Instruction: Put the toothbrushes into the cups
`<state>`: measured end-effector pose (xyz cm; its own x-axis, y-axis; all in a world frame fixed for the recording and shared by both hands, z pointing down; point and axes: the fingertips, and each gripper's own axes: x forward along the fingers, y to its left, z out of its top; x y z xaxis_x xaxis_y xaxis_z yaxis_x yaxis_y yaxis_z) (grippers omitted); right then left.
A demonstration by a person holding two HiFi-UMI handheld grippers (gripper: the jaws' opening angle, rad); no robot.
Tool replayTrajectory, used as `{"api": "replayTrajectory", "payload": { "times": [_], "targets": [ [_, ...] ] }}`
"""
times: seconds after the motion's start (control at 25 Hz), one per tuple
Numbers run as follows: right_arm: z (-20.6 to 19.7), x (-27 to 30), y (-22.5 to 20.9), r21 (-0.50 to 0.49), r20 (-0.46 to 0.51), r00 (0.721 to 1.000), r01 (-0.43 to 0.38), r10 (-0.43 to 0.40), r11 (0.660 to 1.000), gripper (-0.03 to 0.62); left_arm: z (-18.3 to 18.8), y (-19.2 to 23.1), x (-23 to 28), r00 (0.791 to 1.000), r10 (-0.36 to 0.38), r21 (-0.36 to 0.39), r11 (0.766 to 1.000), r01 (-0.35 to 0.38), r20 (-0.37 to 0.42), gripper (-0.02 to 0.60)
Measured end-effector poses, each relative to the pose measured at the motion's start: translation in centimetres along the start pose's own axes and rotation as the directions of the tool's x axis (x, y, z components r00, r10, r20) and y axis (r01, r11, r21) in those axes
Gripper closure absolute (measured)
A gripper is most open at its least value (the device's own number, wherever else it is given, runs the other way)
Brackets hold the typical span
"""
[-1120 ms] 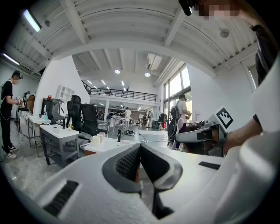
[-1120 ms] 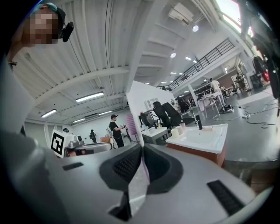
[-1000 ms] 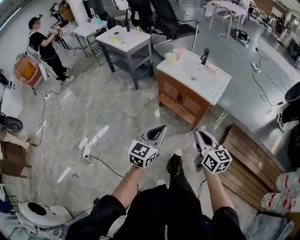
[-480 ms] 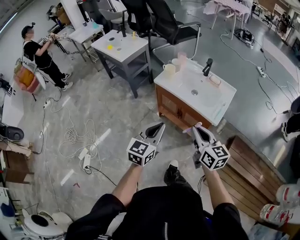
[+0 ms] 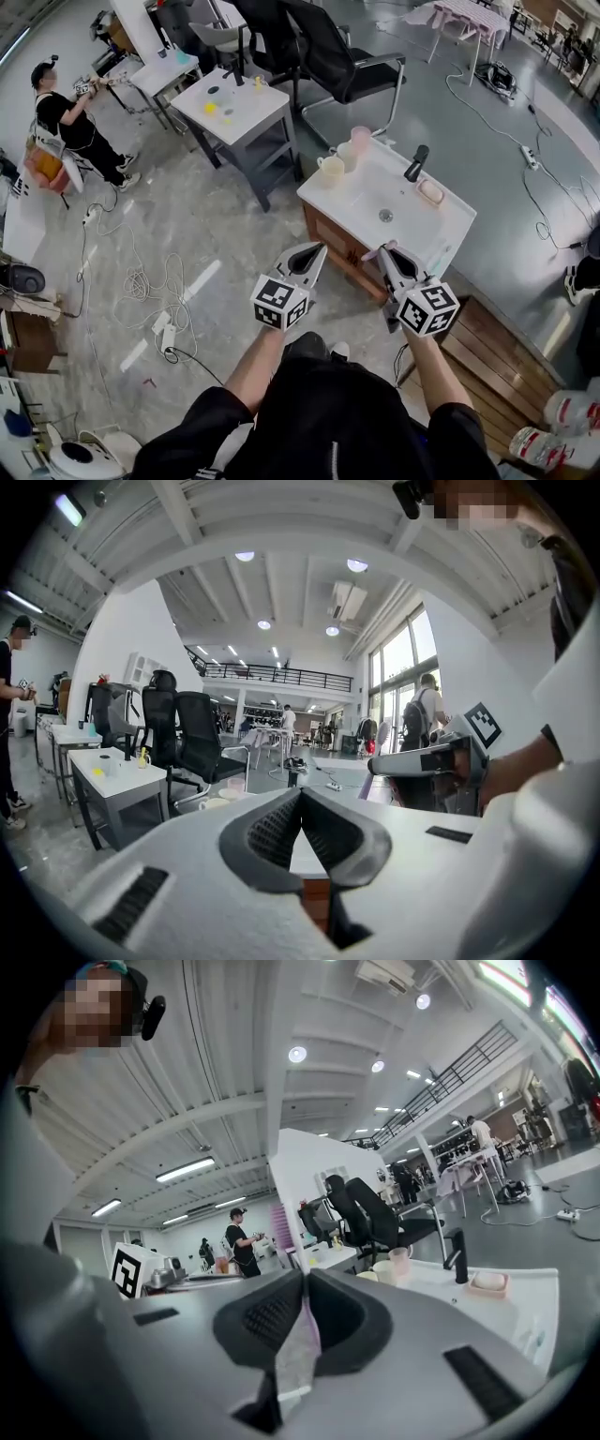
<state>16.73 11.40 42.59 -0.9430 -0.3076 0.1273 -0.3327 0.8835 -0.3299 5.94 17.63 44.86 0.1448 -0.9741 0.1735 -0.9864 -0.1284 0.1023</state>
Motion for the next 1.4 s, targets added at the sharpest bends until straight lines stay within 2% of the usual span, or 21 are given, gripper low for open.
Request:
{"api": "replayTrajectory", "payload": {
  "times": [0.36,0.68,0.96,1.4],
  "targets": [
    [2.6,9.3,-6.2,0.006,0.006,0.999,0.032,-0.032,0.999,0.566,1.3,7.8,9.4,0.999,-0.041,-0.012,0.999,0.042,0.012,0.580],
    [7.4,21.8,-13.4,0.015,0.036,0.994,0.099,-0.100,0.995,0.566,4.4,17.5,20.8,0.988,-0.151,0.000,0.988,0.151,0.007,0.581],
    [11.7,29.6,-18.0,0.044,0.079,0.982,0.171,-0.174,0.984,0.566,7.3,25.4,27.7,0.978,-0.209,0.010,0.978,0.210,-0.014,0.580],
    [11.8,33.0,-22.6,0.053,0.030,0.982,0.186,-0.188,0.981,0.566,7.3,27.9,32.7,0.979,-0.203,-0.031,0.979,0.202,-0.034,0.581]
  ]
}}
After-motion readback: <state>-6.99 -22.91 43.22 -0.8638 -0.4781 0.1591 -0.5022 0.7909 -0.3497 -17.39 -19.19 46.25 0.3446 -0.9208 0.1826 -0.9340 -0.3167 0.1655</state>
